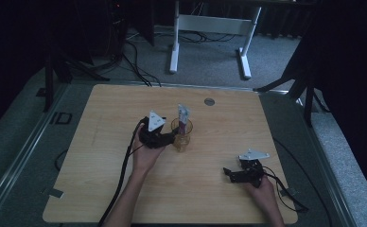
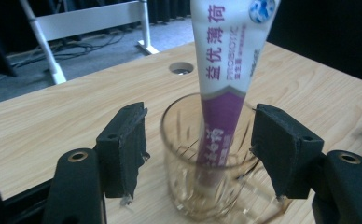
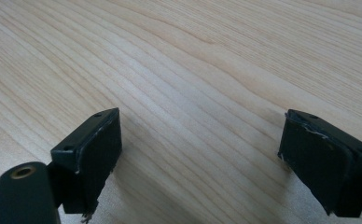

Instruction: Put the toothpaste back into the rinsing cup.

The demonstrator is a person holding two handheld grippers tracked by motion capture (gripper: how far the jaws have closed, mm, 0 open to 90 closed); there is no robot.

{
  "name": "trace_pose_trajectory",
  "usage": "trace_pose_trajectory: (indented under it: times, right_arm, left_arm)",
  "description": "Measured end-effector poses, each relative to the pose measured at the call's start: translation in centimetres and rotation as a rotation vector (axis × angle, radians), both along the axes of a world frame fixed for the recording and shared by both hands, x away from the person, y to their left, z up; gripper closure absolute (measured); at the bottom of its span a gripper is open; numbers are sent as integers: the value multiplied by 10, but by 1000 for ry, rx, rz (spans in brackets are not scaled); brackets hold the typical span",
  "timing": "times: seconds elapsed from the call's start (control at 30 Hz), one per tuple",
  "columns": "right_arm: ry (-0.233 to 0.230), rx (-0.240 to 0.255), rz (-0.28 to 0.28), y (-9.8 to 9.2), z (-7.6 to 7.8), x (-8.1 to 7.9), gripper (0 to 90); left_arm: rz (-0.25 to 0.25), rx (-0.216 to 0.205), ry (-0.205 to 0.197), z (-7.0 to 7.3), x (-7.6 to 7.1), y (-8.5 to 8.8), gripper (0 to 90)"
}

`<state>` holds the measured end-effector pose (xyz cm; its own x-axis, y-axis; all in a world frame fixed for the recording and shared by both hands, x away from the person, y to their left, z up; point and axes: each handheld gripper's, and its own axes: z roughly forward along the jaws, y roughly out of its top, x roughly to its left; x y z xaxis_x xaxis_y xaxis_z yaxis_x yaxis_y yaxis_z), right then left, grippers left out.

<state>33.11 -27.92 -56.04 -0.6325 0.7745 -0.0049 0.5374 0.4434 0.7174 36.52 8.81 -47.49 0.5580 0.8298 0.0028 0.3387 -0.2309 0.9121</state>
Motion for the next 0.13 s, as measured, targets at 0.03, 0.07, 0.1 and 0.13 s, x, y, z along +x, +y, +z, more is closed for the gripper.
trace_pose_trajectory:
  times: [0.03, 0.07, 0.1, 0.13]
  right_arm:
    - [0, 0, 0, 0, 0, 0, 126]
    - [-1, 0, 1, 0, 0, 0, 126]
    - [-1, -1, 1, 0, 0, 0, 126]
    - [-3, -1, 1, 0, 0, 0, 126]
  left_arm:
    - [7, -2, 0, -2, -2, 5, 348]
    - [18, -3, 0, -4, -5, 9, 342]
    - [33, -2, 7, -7, -7, 14, 333]
    - [33, -2, 7, -7, -7, 14, 327]
